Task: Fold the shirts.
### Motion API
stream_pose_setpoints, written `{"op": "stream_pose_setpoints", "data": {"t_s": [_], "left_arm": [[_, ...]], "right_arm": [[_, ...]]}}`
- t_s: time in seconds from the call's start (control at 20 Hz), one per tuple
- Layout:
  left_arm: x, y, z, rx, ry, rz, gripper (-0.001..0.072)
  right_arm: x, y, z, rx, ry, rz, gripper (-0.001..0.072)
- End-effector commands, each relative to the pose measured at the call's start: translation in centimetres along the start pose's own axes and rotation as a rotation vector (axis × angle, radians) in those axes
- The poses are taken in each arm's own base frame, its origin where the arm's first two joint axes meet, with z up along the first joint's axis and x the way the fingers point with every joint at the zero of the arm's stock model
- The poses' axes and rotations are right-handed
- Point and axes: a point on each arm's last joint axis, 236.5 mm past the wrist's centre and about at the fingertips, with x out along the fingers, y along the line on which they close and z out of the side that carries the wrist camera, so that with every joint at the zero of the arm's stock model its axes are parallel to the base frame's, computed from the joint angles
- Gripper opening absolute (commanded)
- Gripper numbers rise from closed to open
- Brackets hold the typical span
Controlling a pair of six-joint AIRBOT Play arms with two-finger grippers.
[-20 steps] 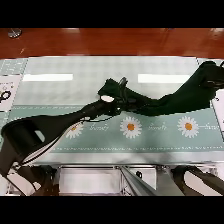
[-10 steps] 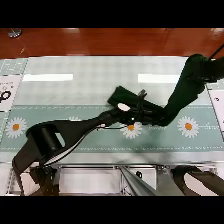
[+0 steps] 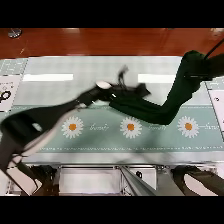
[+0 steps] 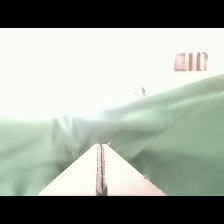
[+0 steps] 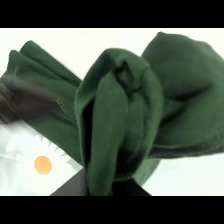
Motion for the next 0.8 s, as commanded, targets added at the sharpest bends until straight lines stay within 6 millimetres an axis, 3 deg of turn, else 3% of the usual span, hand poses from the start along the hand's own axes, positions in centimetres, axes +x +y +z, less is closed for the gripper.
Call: {"op": "stream_pose_setpoints", "data": {"t_s": [0.0, 0.1, 0.2, 0.4, 0.75], "left_arm": [[-8.4, -1.8, 5.8, 0.215, -0.069, 0.073, 0.0017], [-12.2, -4.1, 6.9, 0.278, -0.086, 0.093, 0.0018], [-14.7, -6.3, 6.2, 0.345, -0.061, 0.088, 0.0018], [-19.1, -10.0, 6.3, 0.545, -0.12, 0.172, 0.0018], [-29.4, -11.8, 7.1, 0.732, -0.242, 0.455, 0.0019]], "right_arm": [[1.3, 1.9, 0.5, -0.049, -0.003, -0.002, 0.004], [2.5, 3.2, 1.7, -0.05, -0.031, 0.017, 0.004], [4.1, 4.6, 2.5, -0.051, -0.037, 0.042, 0.004], [8.3, 7.9, 1.5, -0.087, 0.053, 0.09, 0.004], [13.8, 11.8, 1.8, -0.053, 0.079, 0.148, 0.004]]}}
